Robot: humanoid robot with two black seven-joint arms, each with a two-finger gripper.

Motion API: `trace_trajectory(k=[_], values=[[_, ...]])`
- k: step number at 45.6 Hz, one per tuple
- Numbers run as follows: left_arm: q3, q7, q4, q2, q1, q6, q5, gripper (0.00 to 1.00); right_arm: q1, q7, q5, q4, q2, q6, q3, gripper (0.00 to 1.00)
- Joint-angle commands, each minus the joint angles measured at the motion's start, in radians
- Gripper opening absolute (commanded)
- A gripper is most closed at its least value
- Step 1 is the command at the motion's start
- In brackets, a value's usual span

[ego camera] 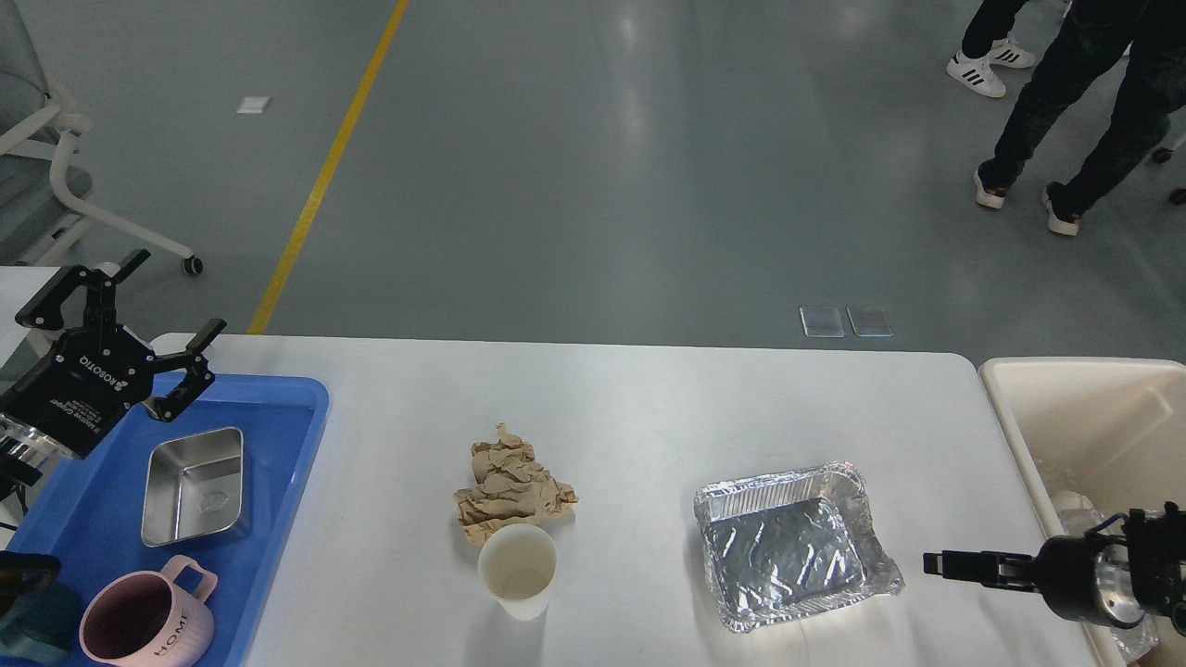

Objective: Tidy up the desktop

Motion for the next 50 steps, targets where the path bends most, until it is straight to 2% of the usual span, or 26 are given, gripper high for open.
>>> trace_trajectory(k=[1, 14, 30, 38, 50], values=[[-0.002, 0.0, 0.0, 0.001, 0.004, 0.0, 0.0, 0.97, 0.014, 0.0, 0.003, -0.036, 0.049, 0.0, -0.017, 1.0], [-0.014, 0.0, 0.001, 0.001, 0.016, -0.009, 0.0, 0.97, 0.037, 0.0, 0.005, -0.076, 0.121, 0.008, -0.025, 1.0], [-0.016, 0.0, 0.005, 0.0, 0.016, -0.011, 0.0, 0.97, 0.074, 0.002, 0.014, -0.076, 0.112, 0.034, -0.046, 1.0], [-0.016, 0.0, 0.005, 0.0, 0.017, -0.014, 0.0, 0.97, 0.075, 0.034, 0.046, -0.045, 0.074, 0.043, -0.034, 1.0], [-0.017, 0.0, 0.005, 0.0, 0.016, -0.014, 0.0, 0.97, 0.071, 0.037, 0.075, 0.003, 0.069, 0.043, -0.034, 1.0]])
